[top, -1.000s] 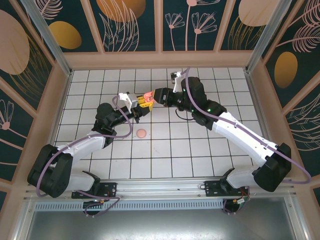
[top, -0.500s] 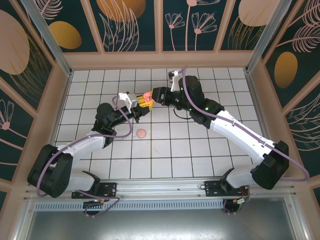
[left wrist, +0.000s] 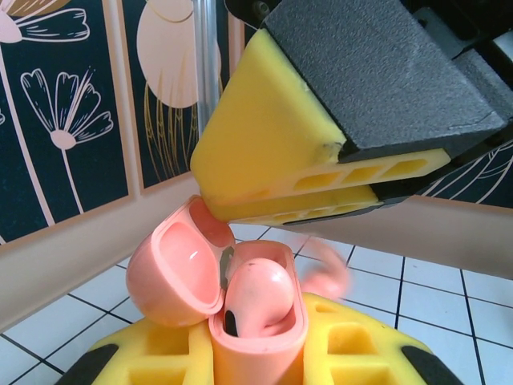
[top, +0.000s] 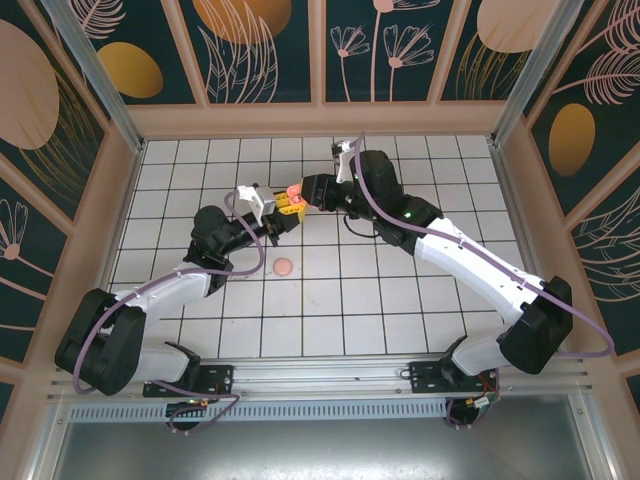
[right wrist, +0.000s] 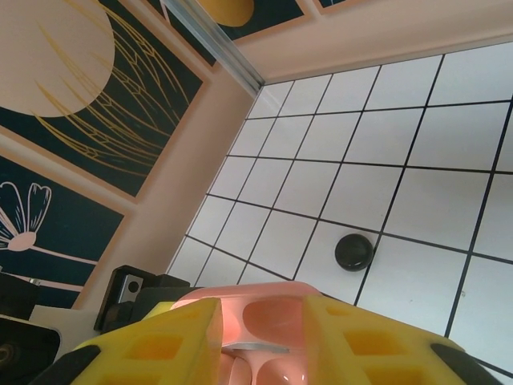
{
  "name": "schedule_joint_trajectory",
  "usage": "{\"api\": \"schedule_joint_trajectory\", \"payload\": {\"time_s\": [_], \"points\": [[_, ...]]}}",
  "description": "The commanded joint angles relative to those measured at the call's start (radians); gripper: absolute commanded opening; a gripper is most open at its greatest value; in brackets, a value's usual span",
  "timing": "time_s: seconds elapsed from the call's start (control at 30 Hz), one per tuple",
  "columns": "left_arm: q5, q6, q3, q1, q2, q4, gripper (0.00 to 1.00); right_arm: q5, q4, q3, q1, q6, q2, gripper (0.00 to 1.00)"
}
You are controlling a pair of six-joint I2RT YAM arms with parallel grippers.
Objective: Insert the wireless bluetooth earbuds into the charging case
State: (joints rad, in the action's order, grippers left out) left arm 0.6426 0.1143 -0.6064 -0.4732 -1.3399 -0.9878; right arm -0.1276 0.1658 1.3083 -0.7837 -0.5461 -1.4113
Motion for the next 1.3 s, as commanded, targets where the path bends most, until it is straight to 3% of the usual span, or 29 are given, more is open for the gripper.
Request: {"api": "schedule_joint_trajectory", "payload": {"time_s": [0.0, 0.3, 0.43, 0.63, 0.8, 1.0, 1.27], "points": [[0.014, 0.010, -0.016, -0.007, 0.008, -0.062, 0.00, 0.027, 0.043, 0.016, -0.009, 0.031, -0.014, 0.32], [-0.037, 0.007, -0.012, -0.009, 0.013, -0.041, 0.00, 0.101, 0.051, -0.034, -0.006, 0.022, 0.034, 0.37], [-0.100, 0.012, 0.020, -0.008, 0.026, -0.060, 0.00, 0.163, 0.055, -0.150, 0.013, -0.025, 0.104, 0.47], [-0.226, 0.008, 0.065, -0.008, 0.051, -0.080, 0.00, 0.215, 0.104, -0.356, 0.027, -0.175, 0.185, 0.49], [-0.294, 0.005, 0.084, -0.005, 0.055, -0.084, 0.00, 0.228, 0.145, -0.474, -0.058, -0.306, 0.160, 0.49], [-0.350, 0.005, 0.096, 0.001, 0.063, -0.082, 0.00, 0.219, 0.150, -0.507, -0.233, -0.370, 0.039, 0.48], [-0.360, 0.002, 0.109, 0.008, 0.093, -0.075, 0.00, 0.146, 0.060, -0.528, -0.305, -0.400, -0.091, 0.49]]}}
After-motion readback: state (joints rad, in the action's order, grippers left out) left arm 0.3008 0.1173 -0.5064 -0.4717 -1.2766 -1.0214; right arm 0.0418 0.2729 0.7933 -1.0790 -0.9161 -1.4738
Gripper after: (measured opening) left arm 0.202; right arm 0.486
